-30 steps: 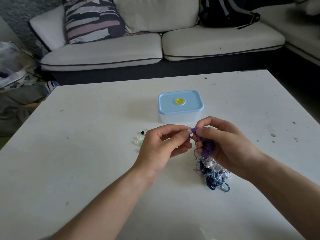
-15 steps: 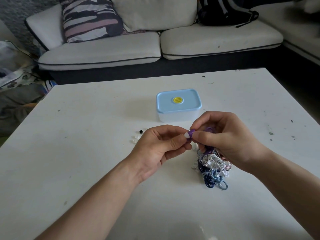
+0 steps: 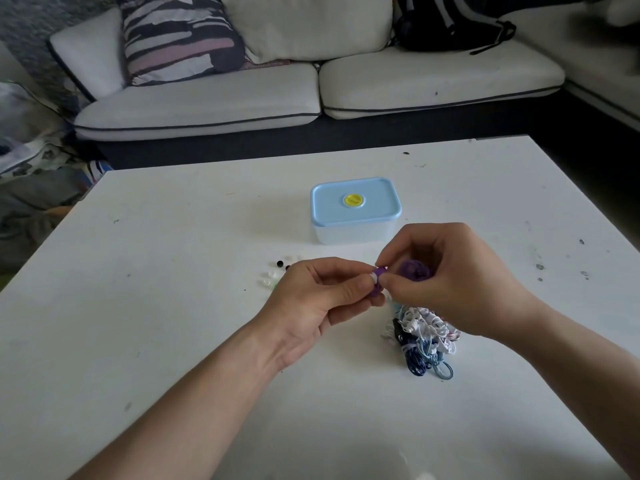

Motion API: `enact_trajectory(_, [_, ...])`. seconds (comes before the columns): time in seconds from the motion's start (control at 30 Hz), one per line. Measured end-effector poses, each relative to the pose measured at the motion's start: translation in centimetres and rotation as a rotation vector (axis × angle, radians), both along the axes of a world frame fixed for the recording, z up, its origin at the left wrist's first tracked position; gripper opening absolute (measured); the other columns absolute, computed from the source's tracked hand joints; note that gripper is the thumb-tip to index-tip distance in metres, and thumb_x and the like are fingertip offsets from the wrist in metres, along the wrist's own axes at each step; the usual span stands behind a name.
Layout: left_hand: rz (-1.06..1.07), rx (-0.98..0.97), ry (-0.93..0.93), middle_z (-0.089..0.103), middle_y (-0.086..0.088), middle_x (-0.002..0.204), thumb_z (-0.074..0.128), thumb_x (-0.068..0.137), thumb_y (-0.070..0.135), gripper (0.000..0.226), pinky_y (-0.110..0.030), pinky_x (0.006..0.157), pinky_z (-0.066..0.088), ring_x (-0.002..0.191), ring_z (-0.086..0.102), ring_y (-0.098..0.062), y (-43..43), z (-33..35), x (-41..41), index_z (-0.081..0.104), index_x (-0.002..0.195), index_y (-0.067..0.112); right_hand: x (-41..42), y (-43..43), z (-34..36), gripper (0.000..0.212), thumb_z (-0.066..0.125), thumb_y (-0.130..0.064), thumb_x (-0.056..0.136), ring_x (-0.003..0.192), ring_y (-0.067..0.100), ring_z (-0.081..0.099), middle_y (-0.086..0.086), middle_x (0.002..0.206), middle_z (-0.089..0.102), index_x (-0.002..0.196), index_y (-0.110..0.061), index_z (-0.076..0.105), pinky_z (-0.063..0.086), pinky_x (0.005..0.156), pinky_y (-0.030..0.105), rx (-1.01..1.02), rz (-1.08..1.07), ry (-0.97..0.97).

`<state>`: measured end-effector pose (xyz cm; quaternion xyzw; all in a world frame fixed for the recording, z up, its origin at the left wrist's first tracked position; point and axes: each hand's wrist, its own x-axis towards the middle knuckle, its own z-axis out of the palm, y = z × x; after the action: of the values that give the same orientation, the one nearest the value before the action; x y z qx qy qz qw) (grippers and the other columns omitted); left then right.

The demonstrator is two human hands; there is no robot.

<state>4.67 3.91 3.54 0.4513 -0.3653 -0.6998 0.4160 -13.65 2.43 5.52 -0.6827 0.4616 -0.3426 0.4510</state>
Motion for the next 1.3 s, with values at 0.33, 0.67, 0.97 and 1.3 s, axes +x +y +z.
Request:
enact_trajectory(0.33, [-0.002, 0.004, 0.047, 0.073, -0.011, 0.078, 0.069, 0.069, 0.008, 0.012, -0.018, 0.061, 0.056, 0.068, 0.071, -0.017, -0.05, 0.35, 0.06, 0.077, 0.077, 0.008, -0.48, -0.14, 0.44, 0.007, 0.077, -0.006, 0.079, 0.055, 0.021, 0.058, 0.012, 0.064, 0.068, 0.083, -0.002, 0.073, 0.051, 0.052, 0.029, 0.230, 0.069, -0.244])
enact_trajectory(0.67, [0.019, -0.004, -0.003, 0.072, -0.013, 0.076, 0.070, 0.069, 0.009, 0.015, -0.019, 0.062, 0.056, 0.069, 0.072, -0.019, -0.06, 0.14, 0.11, 0.075, 0.083, 0.005, -0.20, -0.06, 0.27, 0.008, 0.078, -0.003, 0.079, 0.052, 0.020, 0.059, 0.017, 0.067, 0.067, 0.082, -0.001, 0.071, 0.051, 0.050, 0.027, 0.192, 0.019, -0.187])
enact_trajectory(0.97, [0.054, -0.044, -0.064, 0.072, -0.016, 0.079, 0.073, 0.068, 0.013, 0.016, -0.022, 0.067, 0.056, 0.073, 0.072, -0.023, 0.32, -0.02, -0.28, 0.075, 0.082, 0.006, 0.07, 0.42, -0.08, 0.012, 0.078, -0.014, 0.078, 0.057, 0.019, 0.061, -0.002, 0.066, 0.070, 0.075, -0.024, 0.072, 0.048, 0.054, 0.026, -0.118, -0.058, 0.178])
enact_trajectory(1.3, [0.014, -0.024, -0.033, 0.072, -0.010, 0.076, 0.072, 0.067, 0.011, 0.013, -0.019, 0.062, 0.056, 0.068, 0.071, -0.019, 0.15, 0.73, 0.21, 0.076, 0.079, 0.007, -0.25, -0.17, 0.10, 0.007, 0.076, -0.002, 0.079, 0.055, 0.023, 0.058, 0.014, 0.066, 0.068, 0.085, 0.000, 0.073, 0.052, 0.053, 0.030, 0.212, 0.056, -0.243])
